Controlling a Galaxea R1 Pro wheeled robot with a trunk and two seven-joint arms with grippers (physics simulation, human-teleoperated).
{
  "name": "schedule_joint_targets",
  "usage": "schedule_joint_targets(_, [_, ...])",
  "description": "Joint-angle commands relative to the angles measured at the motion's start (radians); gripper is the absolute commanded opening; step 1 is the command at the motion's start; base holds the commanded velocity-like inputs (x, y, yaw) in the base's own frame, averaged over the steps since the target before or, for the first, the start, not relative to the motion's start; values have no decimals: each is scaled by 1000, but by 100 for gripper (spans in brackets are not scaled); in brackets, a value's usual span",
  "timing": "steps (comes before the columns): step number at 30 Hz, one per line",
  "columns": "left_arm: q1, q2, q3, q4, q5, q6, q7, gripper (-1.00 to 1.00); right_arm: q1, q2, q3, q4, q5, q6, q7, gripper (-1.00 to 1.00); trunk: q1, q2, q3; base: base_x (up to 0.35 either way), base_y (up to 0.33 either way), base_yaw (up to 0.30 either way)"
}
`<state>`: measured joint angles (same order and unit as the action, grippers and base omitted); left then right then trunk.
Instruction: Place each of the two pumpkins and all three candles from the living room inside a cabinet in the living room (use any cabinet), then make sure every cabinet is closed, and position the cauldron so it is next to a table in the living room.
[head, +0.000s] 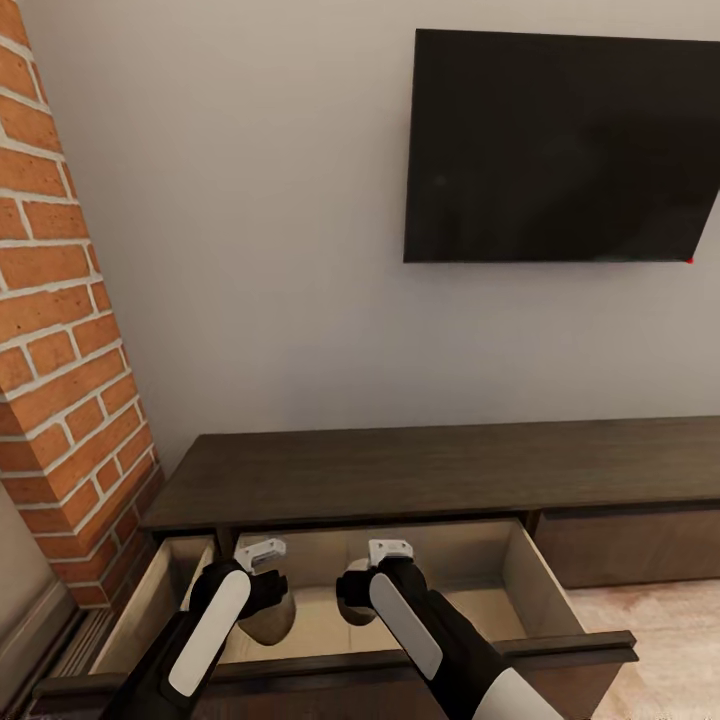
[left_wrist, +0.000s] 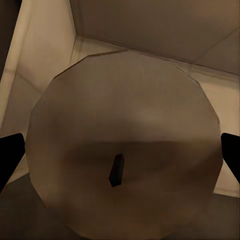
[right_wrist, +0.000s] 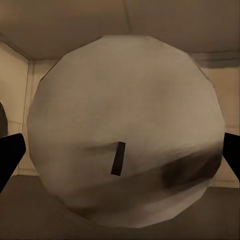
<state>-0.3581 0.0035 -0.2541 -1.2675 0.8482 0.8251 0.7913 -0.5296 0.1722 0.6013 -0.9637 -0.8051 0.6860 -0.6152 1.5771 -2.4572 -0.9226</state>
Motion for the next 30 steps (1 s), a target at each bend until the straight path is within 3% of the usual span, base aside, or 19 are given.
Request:
schedule_joint_targets(1, [-1,0,-2,-1,8,-2,10,-100,-1,0,22,-1,-7,-13,-13,-100,4,-8,-4,0,0,0])
schedule_joint_targets(5, [-1,1,-2,-1,4,-23,10,-100,-1,1,47,-1,-8,-42,-14,-100,19,-36,-17,0,0,0])
schedule_joint_targets(11, [-1,-2,-3,0,-60,-89,8,-100,-1,1,52,-1,-8,-52,-14,-100,25,-44,-35,0,0,0])
schedule_joint_targets(16, [-1,-2,-6,0,-65,-114,6,-100,-1,1,52,-1,-8,-52,-14,-100,26,-44,-47,0,0,0])
schedule_joint_targets(30, [-1,-1,-4,0,-64,-115,6,-100,-1,1,52,0,-9,-52,-16,-100,26,-44,-47,26,10,0])
